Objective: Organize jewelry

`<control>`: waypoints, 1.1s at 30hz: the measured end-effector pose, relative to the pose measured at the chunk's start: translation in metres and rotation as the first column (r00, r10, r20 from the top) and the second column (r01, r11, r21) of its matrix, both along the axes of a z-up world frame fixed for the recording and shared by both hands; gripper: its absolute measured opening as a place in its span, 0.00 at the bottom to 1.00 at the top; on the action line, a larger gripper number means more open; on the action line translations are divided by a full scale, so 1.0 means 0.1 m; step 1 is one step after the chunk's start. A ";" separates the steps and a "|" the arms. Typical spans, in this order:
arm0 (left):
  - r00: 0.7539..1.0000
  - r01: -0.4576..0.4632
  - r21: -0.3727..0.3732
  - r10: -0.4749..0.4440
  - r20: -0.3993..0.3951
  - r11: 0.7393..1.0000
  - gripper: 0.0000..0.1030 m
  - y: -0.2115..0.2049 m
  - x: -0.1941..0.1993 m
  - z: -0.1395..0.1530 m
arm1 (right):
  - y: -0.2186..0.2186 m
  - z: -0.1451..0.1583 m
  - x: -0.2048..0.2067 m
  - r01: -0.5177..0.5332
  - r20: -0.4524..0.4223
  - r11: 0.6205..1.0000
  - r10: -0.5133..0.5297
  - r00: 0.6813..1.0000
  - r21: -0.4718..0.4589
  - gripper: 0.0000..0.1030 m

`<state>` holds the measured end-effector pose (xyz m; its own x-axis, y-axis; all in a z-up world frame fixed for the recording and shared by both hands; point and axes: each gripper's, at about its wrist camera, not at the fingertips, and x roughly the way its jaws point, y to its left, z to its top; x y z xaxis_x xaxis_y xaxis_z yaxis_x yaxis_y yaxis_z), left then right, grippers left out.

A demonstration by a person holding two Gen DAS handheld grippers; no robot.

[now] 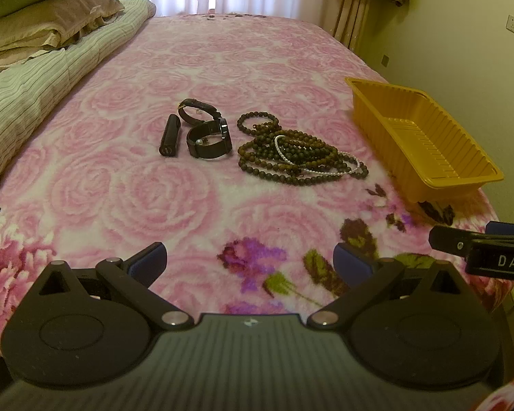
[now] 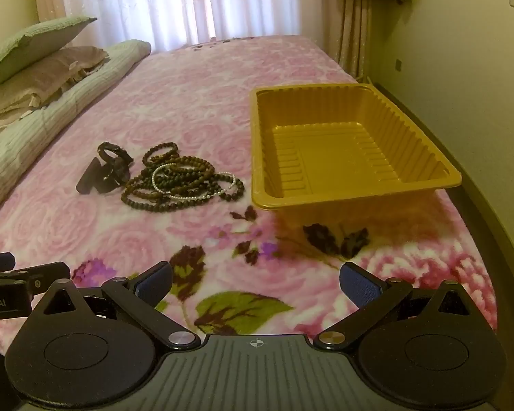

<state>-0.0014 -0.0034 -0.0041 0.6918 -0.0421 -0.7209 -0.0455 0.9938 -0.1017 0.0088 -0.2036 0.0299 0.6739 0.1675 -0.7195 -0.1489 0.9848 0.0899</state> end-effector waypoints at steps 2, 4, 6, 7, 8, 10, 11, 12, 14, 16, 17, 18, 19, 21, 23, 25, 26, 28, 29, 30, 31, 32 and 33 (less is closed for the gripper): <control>1.000 -0.001 -0.001 0.001 -0.002 1.000 1.00 0.00 0.00 0.00 | 0.00 0.00 0.00 -0.002 0.001 1.000 0.002 1.000 0.000 1.00; 1.000 -0.001 -0.001 0.001 -0.002 1.000 1.00 0.00 0.00 0.00 | 0.00 0.00 0.00 -0.001 0.001 1.000 0.001 1.000 -0.003 1.00; 1.000 -0.001 -0.001 0.001 -0.002 1.000 1.00 -0.01 0.00 0.00 | 0.01 0.00 0.00 -0.001 0.002 1.000 0.001 1.000 -0.002 1.00; 1.000 -0.002 -0.001 0.002 -0.002 1.000 1.00 -0.01 0.00 0.00 | 0.01 0.00 0.00 -0.002 0.002 1.000 0.002 1.000 -0.003 1.00; 1.000 -0.001 0.000 0.001 -0.002 1.000 1.00 -0.01 0.00 0.00 | 0.01 0.00 0.00 -0.002 0.002 1.000 0.002 1.000 -0.004 1.00; 1.000 -0.001 0.000 0.001 -0.003 1.000 1.00 -0.01 0.00 0.01 | 0.00 0.00 0.00 -0.001 0.002 1.000 0.001 1.000 -0.002 1.00; 1.000 -0.001 0.000 0.001 -0.003 1.000 1.00 -0.01 0.00 0.01 | 0.00 0.00 0.00 -0.001 0.001 1.000 0.001 1.000 -0.003 1.00; 1.000 0.000 0.000 0.000 -0.003 1.000 1.00 -0.01 0.00 0.01 | 0.01 0.01 0.00 -0.001 0.002 1.000 0.002 1.000 -0.004 1.00; 1.000 0.000 -0.001 0.000 -0.003 1.000 1.00 -0.01 0.00 0.01 | 0.01 0.00 0.00 -0.002 0.003 1.000 0.002 1.000 -0.005 1.00; 1.000 0.001 -0.001 -0.001 -0.004 1.000 1.00 -0.01 0.00 0.01 | 0.00 0.00 0.00 -0.001 0.002 1.000 0.001 1.000 -0.003 1.00; 1.000 0.002 -0.002 -0.002 -0.005 1.000 1.00 -0.01 0.00 0.01 | 0.00 0.00 0.00 -0.001 0.002 1.000 0.001 1.000 -0.003 1.00; 1.000 0.003 -0.003 -0.003 -0.005 1.000 1.00 -0.01 0.00 0.01 | 0.01 0.00 0.00 -0.002 0.002 1.000 0.002 1.000 -0.004 1.00; 1.000 0.003 -0.003 -0.003 -0.005 1.000 1.00 -0.01 0.00 0.01 | 0.01 0.00 0.00 -0.002 0.002 1.000 0.002 1.000 -0.005 1.00; 1.000 0.003 -0.004 -0.003 -0.006 1.000 1.00 -0.02 0.00 0.01 | 0.00 0.00 0.00 -0.002 0.002 1.000 0.002 1.000 -0.004 1.00; 1.000 0.004 -0.002 -0.004 -0.006 1.000 1.00 -0.01 0.00 0.00 | 0.00 0.00 0.00 -0.001 0.003 1.000 0.001 1.000 -0.004 1.00; 1.000 0.005 -0.004 -0.005 -0.006 1.000 1.00 -0.01 0.00 0.00 | 0.00 0.00 0.00 -0.002 0.003 1.000 0.002 1.000 -0.004 1.00; 1.000 0.004 -0.005 -0.004 -0.007 1.000 1.00 -0.01 0.00 0.00 | 0.00 0.00 0.00 -0.001 0.003 1.000 0.001 1.000 -0.004 1.00; 1.000 0.004 -0.004 -0.004 -0.007 1.000 1.00 -0.01 0.01 0.00 | 0.00 0.00 0.00 -0.002 0.002 1.000 0.002 1.000 -0.004 1.00; 1.000 0.005 -0.003 -0.005 -0.007 1.000 1.00 -0.01 0.01 0.00 | 0.00 0.00 0.00 -0.003 0.003 1.000 0.003 1.000 -0.005 1.00; 1.000 0.005 -0.003 -0.005 -0.006 1.000 1.00 -0.01 0.01 0.00 | 0.00 0.00 0.00 -0.003 0.004 1.000 0.003 1.000 -0.005 1.00; 1.000 0.005 -0.004 -0.005 -0.007 1.000 1.00 -0.01 0.01 0.00 | 0.00 0.00 0.00 -0.002 0.003 1.000 0.002 1.000 -0.005 1.00; 1.000 0.005 -0.004 -0.005 -0.007 1.000 1.00 -0.01 0.01 0.00 | 0.00 0.00 0.00 -0.002 0.003 1.000 0.002 1.000 -0.004 1.00; 1.000 0.005 -0.004 -0.005 -0.007 1.000 1.00 -0.01 0.01 0.00 | 0.00 0.00 0.00 -0.002 0.004 1.000 0.002 1.000 -0.005 1.00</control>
